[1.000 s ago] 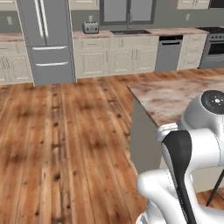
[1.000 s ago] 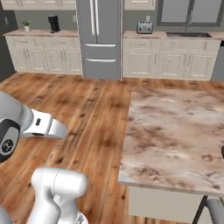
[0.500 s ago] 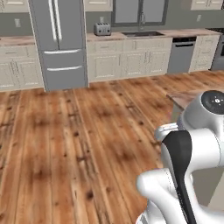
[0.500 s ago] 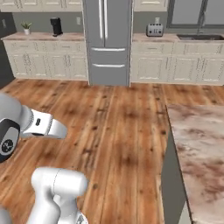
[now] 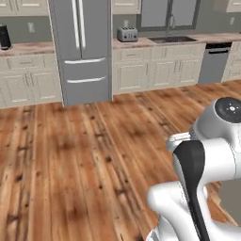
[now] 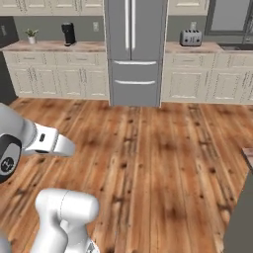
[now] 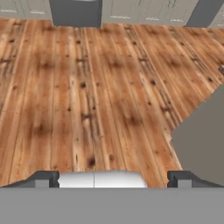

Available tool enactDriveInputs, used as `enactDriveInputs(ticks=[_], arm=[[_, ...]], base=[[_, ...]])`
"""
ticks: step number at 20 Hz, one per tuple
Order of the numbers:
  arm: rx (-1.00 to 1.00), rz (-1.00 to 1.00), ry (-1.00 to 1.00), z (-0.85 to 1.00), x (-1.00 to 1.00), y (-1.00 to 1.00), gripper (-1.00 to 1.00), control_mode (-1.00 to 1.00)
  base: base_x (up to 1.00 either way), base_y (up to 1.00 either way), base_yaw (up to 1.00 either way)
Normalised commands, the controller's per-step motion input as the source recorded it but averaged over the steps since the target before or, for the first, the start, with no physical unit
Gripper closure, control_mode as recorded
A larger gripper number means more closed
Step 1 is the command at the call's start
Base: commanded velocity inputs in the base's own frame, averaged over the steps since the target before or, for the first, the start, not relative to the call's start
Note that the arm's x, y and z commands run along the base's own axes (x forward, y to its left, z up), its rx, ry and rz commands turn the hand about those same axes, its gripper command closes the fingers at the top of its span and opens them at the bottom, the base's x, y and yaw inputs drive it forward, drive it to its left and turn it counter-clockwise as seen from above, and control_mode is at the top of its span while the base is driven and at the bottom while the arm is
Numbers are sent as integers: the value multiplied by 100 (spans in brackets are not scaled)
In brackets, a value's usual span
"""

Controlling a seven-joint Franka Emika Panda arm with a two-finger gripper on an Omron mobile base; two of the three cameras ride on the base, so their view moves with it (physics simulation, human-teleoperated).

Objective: Move the hot dog bun to the plate on the dining table and place the condiment next to that plate. Then navigate to the fridge and take the sausage and place it on the plate as well.

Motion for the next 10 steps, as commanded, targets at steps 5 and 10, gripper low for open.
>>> enactDriveInputs(ticks=[5, 10], arm=[[0, 0, 0, 0, 0, 0, -100, 100], [0, 0, 0, 0, 0, 0, -100, 100]], base=[[100, 40, 0], [100, 1, 0]])
